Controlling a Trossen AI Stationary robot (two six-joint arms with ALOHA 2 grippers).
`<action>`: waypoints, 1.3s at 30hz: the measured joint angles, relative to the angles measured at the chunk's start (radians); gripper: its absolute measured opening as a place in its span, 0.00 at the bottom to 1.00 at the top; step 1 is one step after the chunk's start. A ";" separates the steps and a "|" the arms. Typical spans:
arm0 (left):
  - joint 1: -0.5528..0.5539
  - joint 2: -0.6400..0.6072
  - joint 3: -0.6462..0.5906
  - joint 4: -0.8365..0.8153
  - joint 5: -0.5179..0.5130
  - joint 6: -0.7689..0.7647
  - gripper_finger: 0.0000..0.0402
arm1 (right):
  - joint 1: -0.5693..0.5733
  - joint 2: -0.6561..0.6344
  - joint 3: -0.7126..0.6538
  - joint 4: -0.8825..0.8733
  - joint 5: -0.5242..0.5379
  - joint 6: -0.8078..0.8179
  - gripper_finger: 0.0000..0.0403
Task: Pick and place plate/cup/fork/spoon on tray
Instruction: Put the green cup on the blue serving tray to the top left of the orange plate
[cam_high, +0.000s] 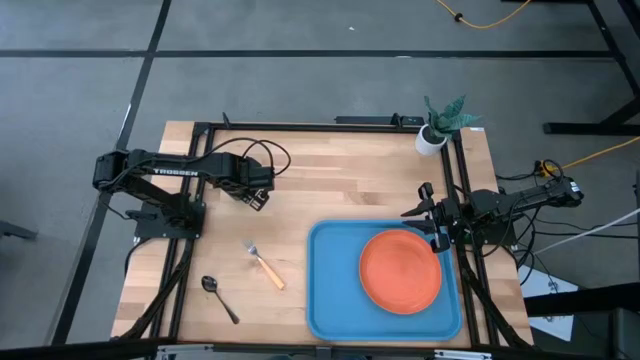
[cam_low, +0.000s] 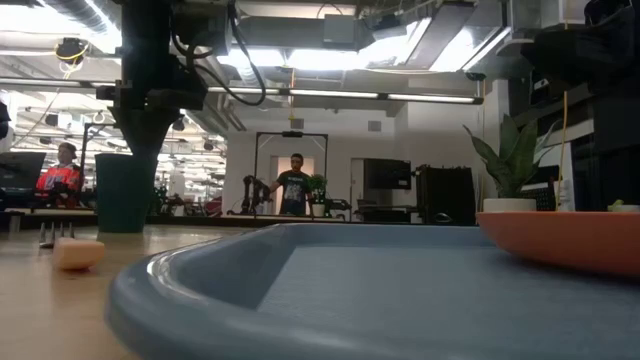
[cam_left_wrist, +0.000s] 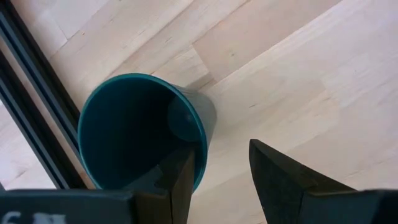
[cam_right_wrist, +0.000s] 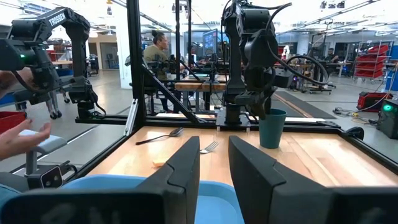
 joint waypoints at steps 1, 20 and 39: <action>0.000 0.000 0.000 0.000 -0.005 0.000 0.36 | 0.000 0.000 0.000 0.000 0.000 0.000 0.22; -0.004 0.000 0.000 -0.001 -0.051 0.061 0.36 | 0.000 0.000 0.000 0.000 0.000 0.000 0.22; 0.006 0.077 -0.001 -0.012 -0.077 0.053 0.36 | 0.000 0.000 0.000 0.000 0.000 0.000 0.22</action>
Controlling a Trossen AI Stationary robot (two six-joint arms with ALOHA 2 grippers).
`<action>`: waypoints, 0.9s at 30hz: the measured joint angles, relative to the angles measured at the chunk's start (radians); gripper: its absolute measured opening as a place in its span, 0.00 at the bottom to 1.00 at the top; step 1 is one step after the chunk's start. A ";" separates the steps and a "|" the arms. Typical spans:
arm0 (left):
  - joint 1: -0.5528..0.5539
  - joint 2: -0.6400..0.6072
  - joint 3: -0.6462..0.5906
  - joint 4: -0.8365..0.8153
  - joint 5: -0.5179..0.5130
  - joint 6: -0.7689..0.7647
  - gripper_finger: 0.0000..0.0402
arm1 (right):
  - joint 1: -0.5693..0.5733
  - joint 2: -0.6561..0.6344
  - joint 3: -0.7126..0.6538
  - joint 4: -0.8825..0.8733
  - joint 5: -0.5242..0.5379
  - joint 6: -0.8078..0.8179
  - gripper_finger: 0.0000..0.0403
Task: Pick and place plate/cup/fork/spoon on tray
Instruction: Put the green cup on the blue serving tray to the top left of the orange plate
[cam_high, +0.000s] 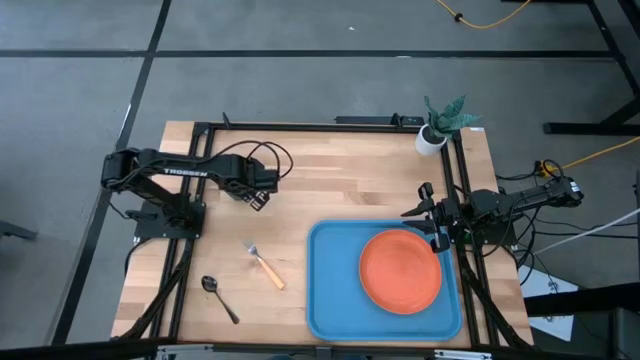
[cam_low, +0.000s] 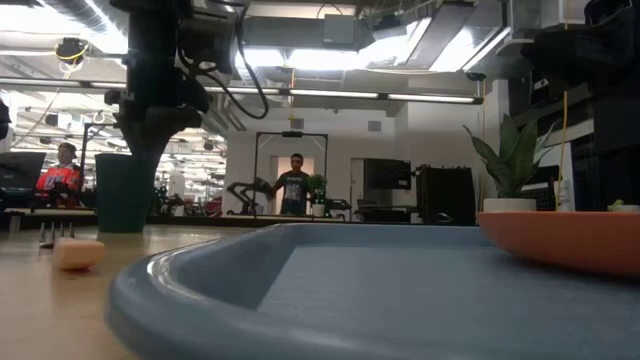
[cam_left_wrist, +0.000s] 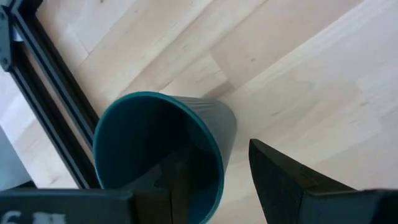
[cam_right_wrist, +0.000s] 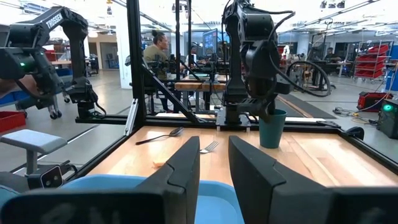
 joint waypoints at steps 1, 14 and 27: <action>0.000 0.008 0.000 0.001 0.000 0.000 0.36 | 0.000 0.000 0.000 0.000 0.000 0.001 0.22; 0.001 0.062 0.000 -0.004 0.039 0.053 0.22 | 0.000 0.000 0.000 0.000 0.000 0.000 0.22; -0.002 0.060 0.178 -0.003 0.126 0.241 0.01 | 0.000 0.000 0.000 0.000 0.000 0.001 0.22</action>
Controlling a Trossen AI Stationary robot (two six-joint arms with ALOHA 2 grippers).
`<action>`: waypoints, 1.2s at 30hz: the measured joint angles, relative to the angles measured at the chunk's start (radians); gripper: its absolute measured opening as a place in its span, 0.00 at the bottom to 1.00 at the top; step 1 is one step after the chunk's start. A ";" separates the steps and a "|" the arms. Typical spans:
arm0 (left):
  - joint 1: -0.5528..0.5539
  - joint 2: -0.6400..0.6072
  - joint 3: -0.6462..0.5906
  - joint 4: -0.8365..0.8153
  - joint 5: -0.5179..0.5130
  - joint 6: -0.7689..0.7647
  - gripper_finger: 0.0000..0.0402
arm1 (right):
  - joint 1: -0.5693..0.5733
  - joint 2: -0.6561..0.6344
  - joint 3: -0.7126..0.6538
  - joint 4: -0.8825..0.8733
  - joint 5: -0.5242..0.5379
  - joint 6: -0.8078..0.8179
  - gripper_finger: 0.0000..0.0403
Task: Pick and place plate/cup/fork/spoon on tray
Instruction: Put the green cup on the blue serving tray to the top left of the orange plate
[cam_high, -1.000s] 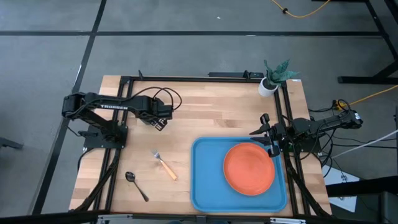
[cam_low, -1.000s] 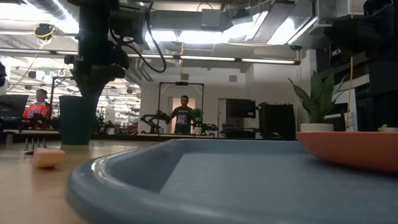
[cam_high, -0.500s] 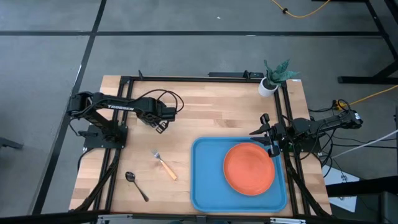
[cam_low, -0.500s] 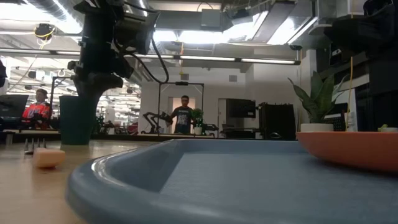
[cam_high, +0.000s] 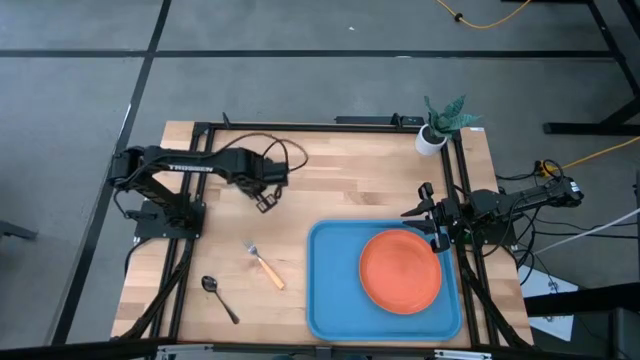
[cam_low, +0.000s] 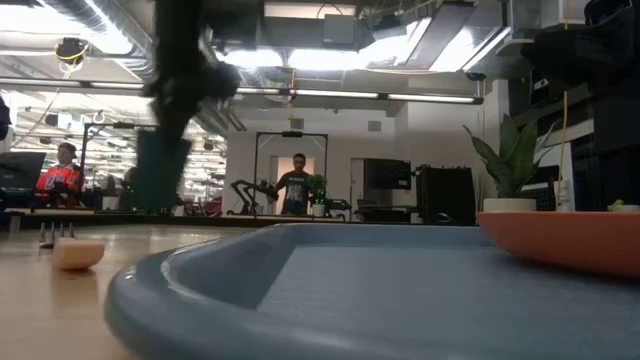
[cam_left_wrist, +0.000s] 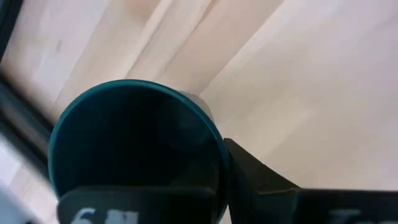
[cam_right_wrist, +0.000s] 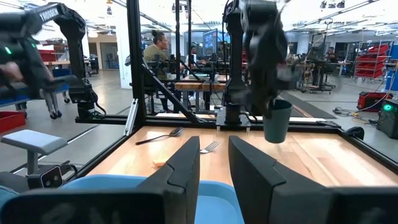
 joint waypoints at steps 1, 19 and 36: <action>-0.005 0.000 0.038 0.013 0.020 0.019 0.01 | 0.000 0.000 0.000 0.000 0.000 -0.001 0.22; -0.337 0.103 0.250 0.614 0.192 0.257 0.00 | 0.000 0.000 0.000 -0.001 0.000 0.000 0.22; -0.421 0.413 0.466 0.549 0.197 0.385 0.00 | 0.000 0.000 0.000 -0.010 0.000 -0.001 0.22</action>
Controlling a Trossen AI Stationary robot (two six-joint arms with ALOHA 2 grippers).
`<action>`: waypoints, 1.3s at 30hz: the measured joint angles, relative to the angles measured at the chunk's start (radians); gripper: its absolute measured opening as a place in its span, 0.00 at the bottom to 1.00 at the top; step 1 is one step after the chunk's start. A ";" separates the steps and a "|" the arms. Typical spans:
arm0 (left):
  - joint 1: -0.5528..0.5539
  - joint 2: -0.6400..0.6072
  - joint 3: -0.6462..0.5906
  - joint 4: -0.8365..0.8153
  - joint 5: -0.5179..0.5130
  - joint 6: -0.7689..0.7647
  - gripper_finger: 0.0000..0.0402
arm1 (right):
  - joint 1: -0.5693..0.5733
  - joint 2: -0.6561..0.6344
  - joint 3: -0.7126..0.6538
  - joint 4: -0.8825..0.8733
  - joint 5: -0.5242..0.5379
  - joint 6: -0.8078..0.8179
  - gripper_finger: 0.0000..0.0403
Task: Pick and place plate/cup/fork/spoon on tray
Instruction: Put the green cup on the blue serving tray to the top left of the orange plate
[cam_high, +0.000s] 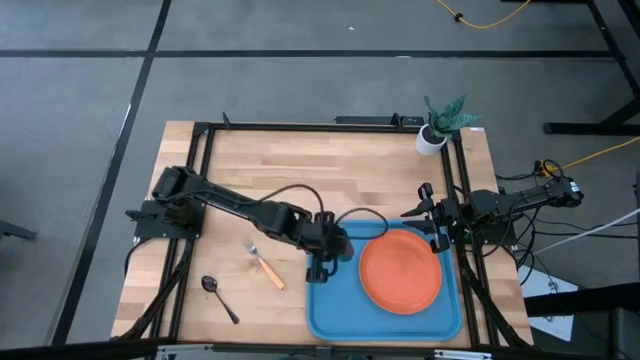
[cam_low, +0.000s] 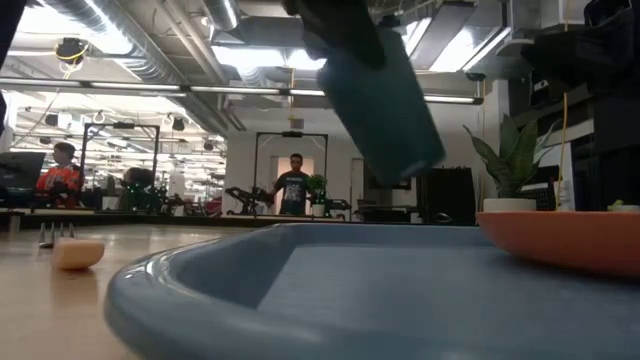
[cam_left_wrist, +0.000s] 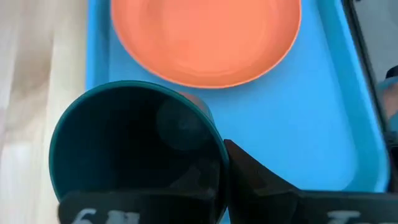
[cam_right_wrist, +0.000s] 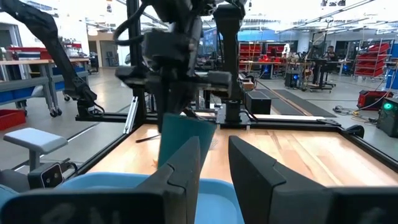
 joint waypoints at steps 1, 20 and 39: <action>-0.003 0.012 0.000 -0.005 0.001 0.006 0.00 | 0.000 0.001 0.000 0.001 0.000 0.000 0.22; -0.012 0.090 0.000 -0.033 -0.030 -0.002 0.03 | 0.000 0.001 0.000 -0.004 0.000 0.000 0.22; -0.013 0.091 0.000 -0.054 -0.025 -0.033 0.19 | 0.000 0.001 0.000 -0.004 0.000 0.000 0.22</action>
